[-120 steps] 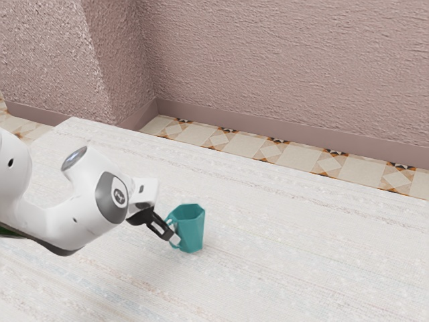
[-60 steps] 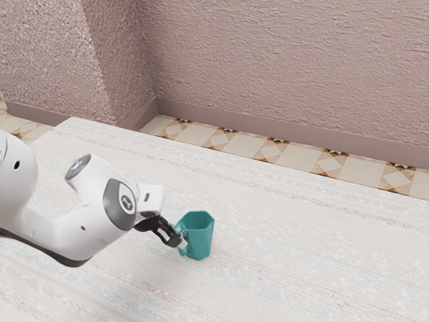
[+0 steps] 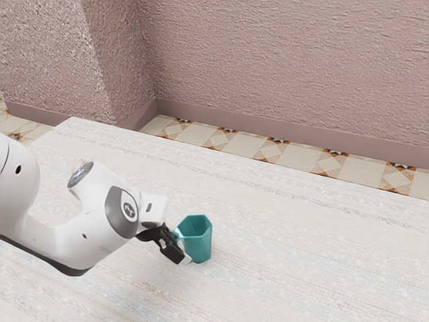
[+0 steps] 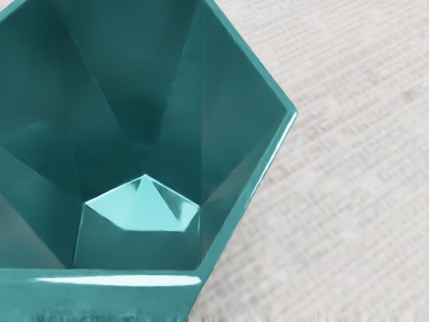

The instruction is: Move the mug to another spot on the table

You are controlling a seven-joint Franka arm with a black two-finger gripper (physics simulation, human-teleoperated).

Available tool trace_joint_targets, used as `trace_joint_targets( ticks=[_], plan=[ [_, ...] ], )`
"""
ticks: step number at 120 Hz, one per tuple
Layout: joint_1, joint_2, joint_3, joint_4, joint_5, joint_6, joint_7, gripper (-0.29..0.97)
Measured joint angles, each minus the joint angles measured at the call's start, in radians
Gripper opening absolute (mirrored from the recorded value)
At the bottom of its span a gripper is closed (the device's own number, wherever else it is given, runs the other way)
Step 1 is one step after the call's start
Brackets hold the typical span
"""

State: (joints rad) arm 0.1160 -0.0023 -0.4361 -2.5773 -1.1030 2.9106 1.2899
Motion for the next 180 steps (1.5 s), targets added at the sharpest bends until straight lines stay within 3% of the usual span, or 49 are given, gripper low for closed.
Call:
trace_joint_targets(
  ticks=[22, 49, 85, 102, 125, 149, 167, 180],
  plan=[
    [0.003, -0.023, 0.001, -0.037, -0.029, -0.001, 0.015, 0.66],
    [0.075, -0.072, -0.004, -0.079, -0.054, -0.001, 0.028, 0.67],
    [0.065, -0.232, -0.081, -0.168, -0.197, -0.012, 0.032, 0.68],
    [0.065, -0.333, -0.14, -0.191, -0.218, -0.02, 0.006, 0.68],
    [0.065, -0.377, -0.259, -0.175, -0.225, -0.025, -0.066, 0.68],
    [0.065, -0.323, -0.304, 0.006, -0.187, -0.025, -0.135, 0.68],
    [0.076, -0.201, -0.311, 0.232, -0.094, -0.024, -0.175, 0.68],
    [0.075, -0.116, -0.386, 0.331, -0.058, -0.005, -0.232, 0.68]
  ],
)
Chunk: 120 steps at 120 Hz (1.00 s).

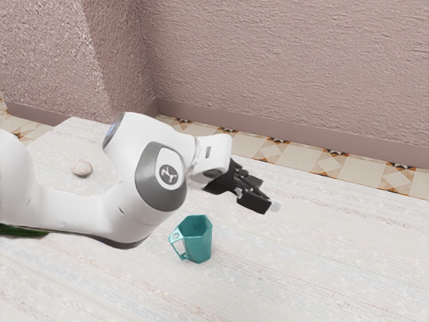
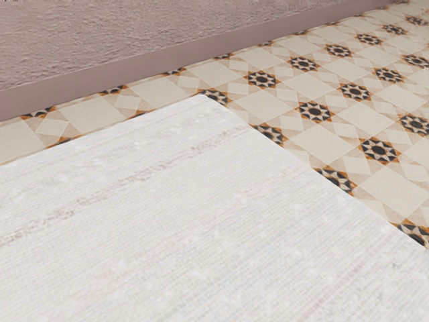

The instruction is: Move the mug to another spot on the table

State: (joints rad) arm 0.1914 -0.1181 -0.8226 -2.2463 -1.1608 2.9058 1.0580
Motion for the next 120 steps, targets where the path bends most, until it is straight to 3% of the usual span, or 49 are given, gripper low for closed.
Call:
trace_joint_targets(
  ticks=[26, 33, 41, 49, 59, 65, 71, 78, 98, 110, 120],
  plan=[
    [-0.008, 0.038, -0.039, 0.055, 0.033, 0.018, -0.155, 0.68],
    [0.017, 0.041, -0.034, 0.088, 0.077, -0.002, -0.19, 0.68],
    [0.112, 0.008, -0.033, 0.131, 0.175, -0.077, -0.226, 0.68],
    [0.238, -0.064, -0.032, 0.184, 0.316, -0.214, -0.264, 0.68],
    [0.3, -0.068, -0.033, 0.394, 0.648, -0.498, -0.359, 0.68],
    [0.307, -0.042, -0.033, 0.495, 0.808, -0.663, -0.42, 0.68],
    [0.306, -0.007, -0.02, 0.586, 0.921, -0.804, -0.476, 0.68],
    [0.302, 0.023, 0.028, 0.649, 1.007, -0.932, -0.529, 0.68],
    [0.332, 0.045, 0.184, 0.681, 1.109, -1.146, -0.635, 0.68],
    [0.322, 0.104, 0.235, 0.707, 1.131, -1.217, -0.686, 0.68],
    [0.371, 0.098, 0.244, 0.715, 1.145, -1.259, -0.724, 0.68]
  ],
)
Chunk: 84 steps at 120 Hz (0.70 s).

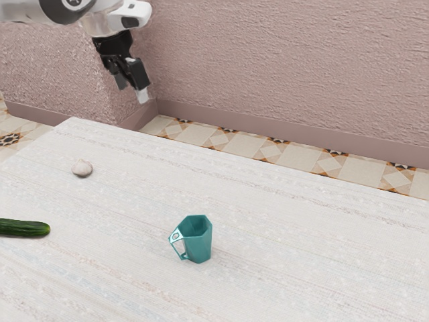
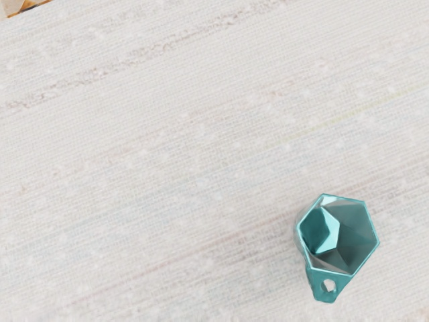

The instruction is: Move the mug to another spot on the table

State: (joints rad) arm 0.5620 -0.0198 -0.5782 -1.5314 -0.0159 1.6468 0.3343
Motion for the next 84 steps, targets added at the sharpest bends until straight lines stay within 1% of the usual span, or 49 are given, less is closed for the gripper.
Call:
trace_joint_targets(
  ticks=[7, 9, 11, 13, 17, 21, 23, 27, 33, 41, 54, 70, 84],
  plan=[
    [0.037, -0.013, 0.002, -0.001, 0.007, -0.021, -0.025, 0.68],
    [0.039, -0.014, 0.008, -0.001, 0.009, -0.026, -0.032, 0.68],
    [0.011, -0.014, 0.039, -0.002, 0.011, -0.032, -0.039, 0.68],
    [-0.035, -0.014, 0.087, -0.002, 0.013, -0.036, -0.047, 0.68],
    [-0.16, -0.013, 0.209, -0.002, 0.017, -0.044, -0.063, 0.68],
    [-0.315, -0.011, 0.355, -0.002, 0.02, -0.051, -0.078, 0.68],
    [-0.379, -0.009, 0.414, -0.002, 0.021, -0.054, -0.085, 0.68],
    [-0.467, -0.005, 0.49, -0.002, 0.022, -0.06, -0.099, 0.68],
    [-0.556, -0.004, 0.558, 0.0, 0.025, -0.067, -0.118, 0.68],
    [-0.619, -0.003, 0.592, 0.001, 0.026, -0.075, -0.14, 0.68],
    [-0.681, -0.003, 0.604, 0.002, 0.026, -0.084, -0.171, 0.68],
    [-0.733, -0.004, 0.606, 0.002, 0.022, -0.09, -0.201, 0.68],
    [-0.756, -0.003, 0.606, 0.002, 0.019, -0.093, -0.223, 0.68]
  ],
)
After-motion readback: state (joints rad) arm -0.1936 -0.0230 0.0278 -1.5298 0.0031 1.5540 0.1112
